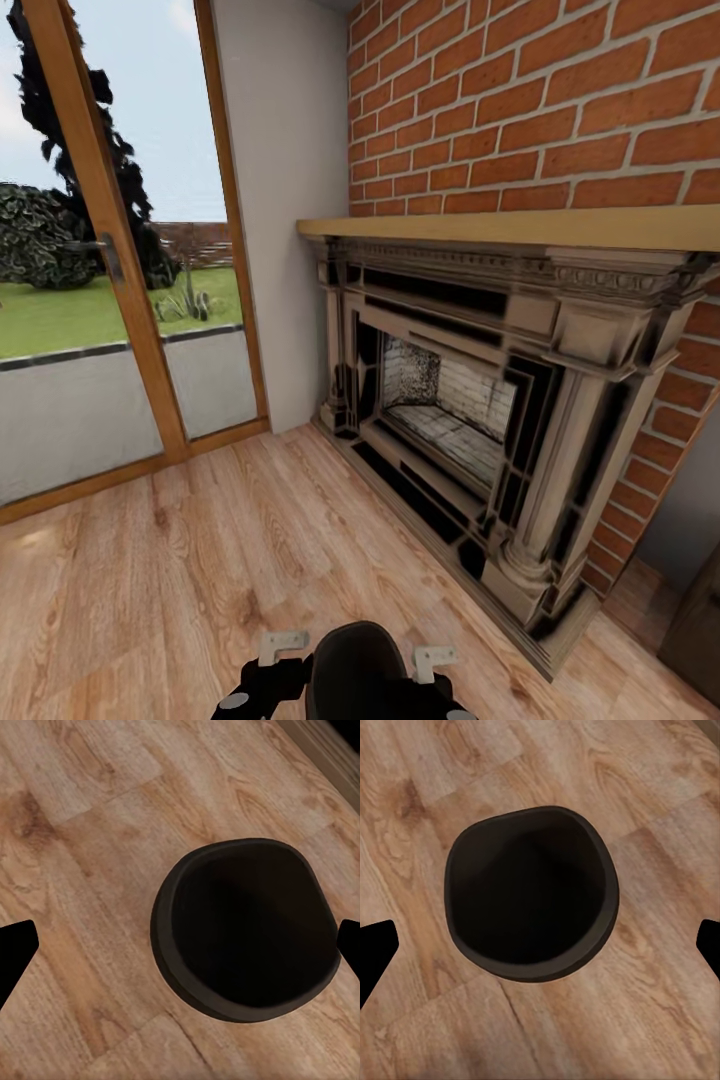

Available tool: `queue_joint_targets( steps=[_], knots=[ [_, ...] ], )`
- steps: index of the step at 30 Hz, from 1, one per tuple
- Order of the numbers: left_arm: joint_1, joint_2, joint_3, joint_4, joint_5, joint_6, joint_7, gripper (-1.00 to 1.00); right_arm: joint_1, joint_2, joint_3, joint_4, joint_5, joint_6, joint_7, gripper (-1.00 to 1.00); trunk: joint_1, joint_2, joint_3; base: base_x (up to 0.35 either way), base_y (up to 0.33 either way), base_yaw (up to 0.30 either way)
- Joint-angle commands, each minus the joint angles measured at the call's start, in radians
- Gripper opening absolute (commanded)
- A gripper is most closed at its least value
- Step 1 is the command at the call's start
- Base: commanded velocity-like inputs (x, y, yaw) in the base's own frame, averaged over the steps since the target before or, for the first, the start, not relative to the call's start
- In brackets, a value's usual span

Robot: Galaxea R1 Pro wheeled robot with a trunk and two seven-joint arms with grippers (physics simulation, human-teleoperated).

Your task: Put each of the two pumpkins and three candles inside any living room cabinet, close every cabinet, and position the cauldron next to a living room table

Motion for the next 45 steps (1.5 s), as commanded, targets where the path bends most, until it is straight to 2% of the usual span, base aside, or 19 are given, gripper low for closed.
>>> queue_joint_targets(
  steps=[1, 14, 28, 34, 39, 45],
  knots=[
    [0.0, 0.001, -0.007, -0.001, 0.01, 0.001, 0.004, 1.0, -0.001, -0.001, 0.005, -0.001, -0.01, 0.004, -0.009, 1.0, 0.004, -0.008, -0.004, 0.0, 0.0, 0.0],
    [0.0, 0.001, -0.007, -0.001, 0.011, 0.0, 0.004, 1.0, -0.001, 0.0, 0.001, 0.029, -0.012, -0.023, -0.012, 1.0, 0.054, -0.099, -0.045, 0.0, 0.0, 0.0],
    [0.0, -0.001, -0.007, 0.001, 0.009, -0.005, 0.003, 1.0, 0.0, 0.001, 0.001, 0.042, -0.012, -0.027, -0.012, 1.0, 0.054, -0.099, -0.045, 0.0, 0.0, 0.0],
    [0.0, 0.001, -0.008, -0.001, 0.006, -0.005, 0.005, 1.0, -0.001, 0.001, 0.0, 0.047, -0.012, -0.074, -0.013, 1.0, 0.054, -0.099, -0.045, 0.0, 0.0, 0.0],
    [0.0, 0.001, -0.007, -0.008, 0.005, -0.003, 0.004, 1.0, -0.001, 0.0, -0.001, 0.048, -0.012, -0.082, -0.013, 1.0, 0.054, -0.099, -0.045, 0.0, 0.0, 0.0],
    [0.0, 0.001, -0.008, -0.01, 0.005, -0.001, 0.006, 1.0, -0.001, -0.001, -0.001, 0.048, -0.012, -0.085, -0.013, 1.0, 0.077, -0.141, -0.064, 0.0, 0.0, 0.0]
  ],
)
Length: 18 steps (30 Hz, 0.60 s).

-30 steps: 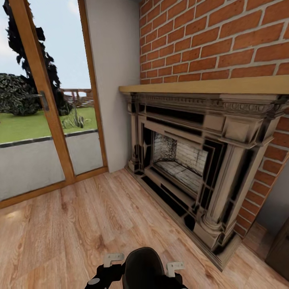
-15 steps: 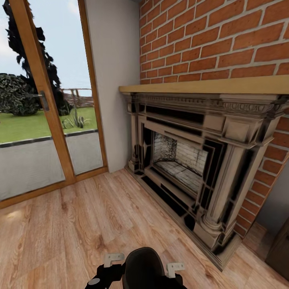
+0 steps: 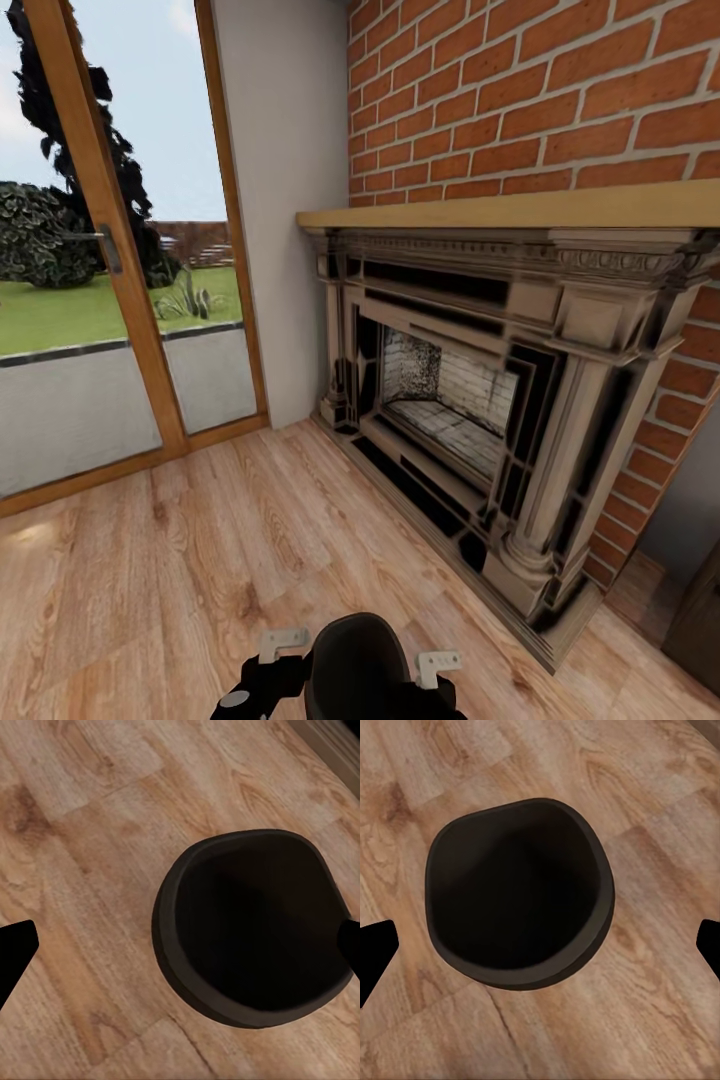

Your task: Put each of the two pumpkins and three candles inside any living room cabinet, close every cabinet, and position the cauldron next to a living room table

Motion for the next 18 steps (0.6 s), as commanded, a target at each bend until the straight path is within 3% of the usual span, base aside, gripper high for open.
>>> queue_joint_targets(
  steps=[1, 10, 18],
  knots=[
    [0.0, 0.0, -0.007, -0.001, 0.009, 0.002, 0.005, 1.0, -0.001, -0.001, 0.006, -0.002, -0.01, 0.004, -0.009, 1.0, 0.004, -0.008, -0.004, 0.0, 0.0, 0.0],
    [0.0, -0.001, -0.007, -0.001, 0.009, 0.008, 0.005, 1.0, 0.0, -0.001, 0.001, -0.002, -0.01, 0.001, -0.007, 1.0, 0.038, -0.071, -0.032, 0.0, 0.0, 0.0],
    [0.0, -0.001, -0.008, -0.002, 0.009, 0.011, 0.003, 1.0, 0.0, -0.002, -0.041, -0.002, -0.009, -0.003, -0.005, 1.0, 0.069, -0.127, -0.057, 0.0, 0.0, 0.0]
  ],
)
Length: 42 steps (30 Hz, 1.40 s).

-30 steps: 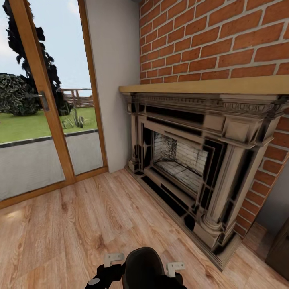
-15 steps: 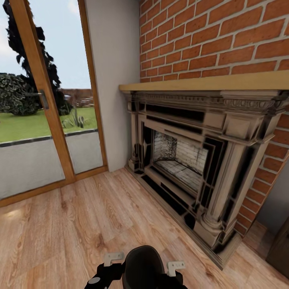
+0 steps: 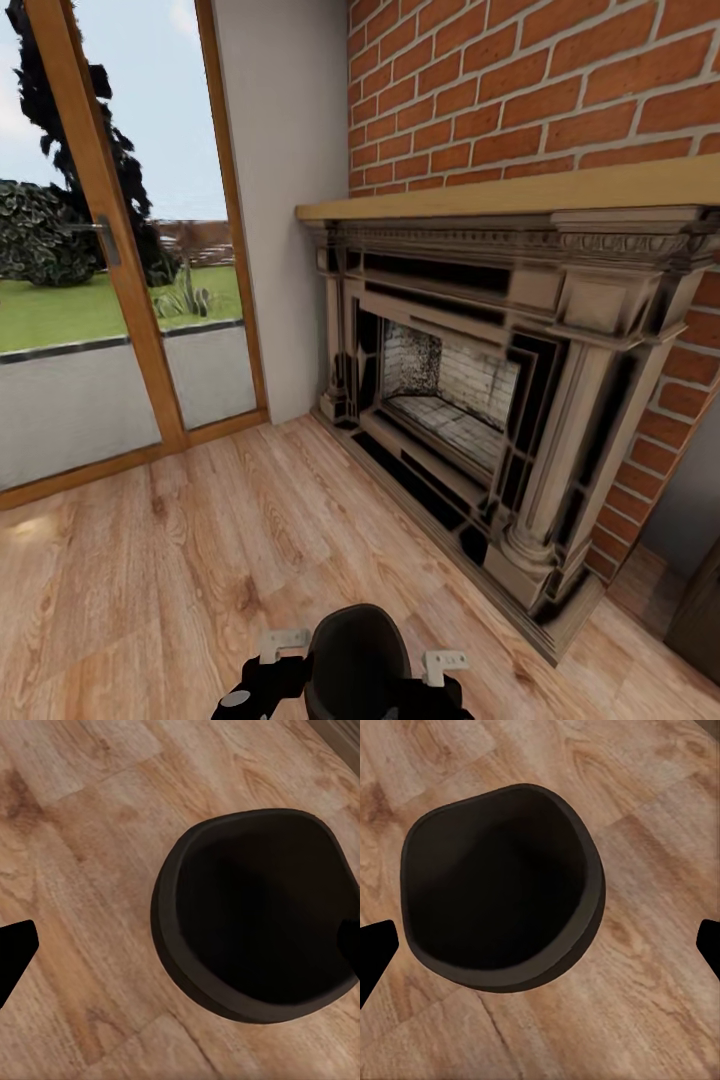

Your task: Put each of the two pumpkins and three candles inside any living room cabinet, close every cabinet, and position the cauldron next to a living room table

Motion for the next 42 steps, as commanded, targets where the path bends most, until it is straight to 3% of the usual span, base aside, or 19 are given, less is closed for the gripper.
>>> queue_joint_targets(
  steps=[1, 13, 42],
  knots=[
    [0.0, 0.001, -0.006, -0.001, 0.009, 0.002, 0.004, 1.0, -0.001, -0.001, 0.005, -0.002, -0.01, 0.004, -0.008, 1.0, 0.004, -0.008, -0.004, 0.0, 0.0, 0.0],
    [0.0, -0.001, -0.008, 0.013, 0.011, 0.004, 0.002, 1.0, -0.001, -0.001, 0.001, -0.002, -0.012, -0.045, -0.011, 1.0, 0.05, -0.092, -0.042, 0.0, 0.0, 0.0],
    [-0.003, -0.007, -0.01, 0.04, 0.003, 0.004, 0.002, 1.0, -0.001, 0.0, 0.001, -0.002, -0.012, -0.051, -0.011, 1.0, 0.161, -0.295, -0.133, 0.0, 0.0, 0.0]
  ],
)
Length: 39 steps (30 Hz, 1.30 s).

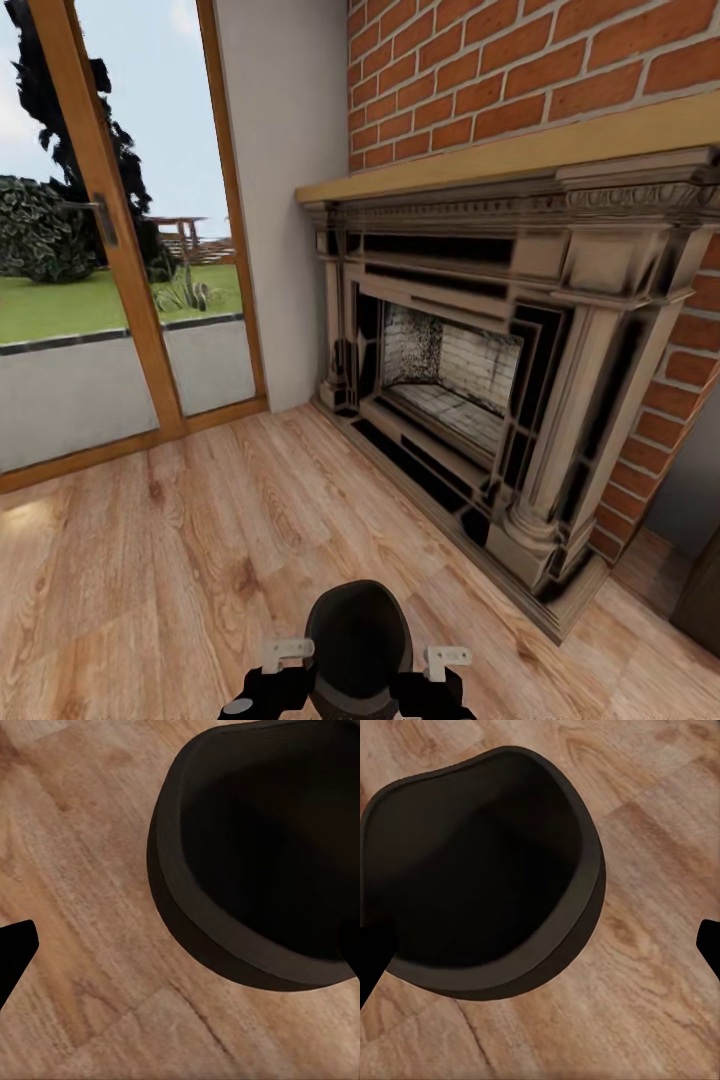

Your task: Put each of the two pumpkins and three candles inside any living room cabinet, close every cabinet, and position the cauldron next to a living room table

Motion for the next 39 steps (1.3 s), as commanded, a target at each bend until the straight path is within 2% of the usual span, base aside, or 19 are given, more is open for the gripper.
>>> queue_joint_targets(
  steps=[1, 13, 23, 39],
  knots=[
    [0.0, 0.001, -0.007, -0.001, 0.009, 0.002, 0.004, 1.0, -0.001, -0.001, 0.006, -0.002, -0.01, 0.003, -0.008, 1.0, 0.004, -0.008, -0.004, 0.0, 0.0, 0.0],
    [-0.001, 0.001, -0.007, -0.001, 0.008, 0.002, 0.004, 1.0, 0.0, -0.004, 0.007, -0.003, -0.009, 0.0, -0.006, 1.0, 0.05, -0.092, -0.042, 0.0, 0.0, 0.0],
    [0.0, 0.001, -0.007, -0.001, 0.008, 0.002, 0.003, 1.0, 0.0, -0.005, 0.007, -0.003, -0.008, 0.0, -0.005, 1.0, 0.05, -0.092, -0.042, 0.003, 0.0, 0.0],
    [-0.001, 0.001, -0.008, -0.001, 0.009, 0.002, 0.004, 1.0, 0.0, -0.005, 0.007, -0.003, -0.008, 0.0, -0.005, 1.0, 0.05, -0.092, -0.042, 0.131, 0.0, 0.0]
  ],
)
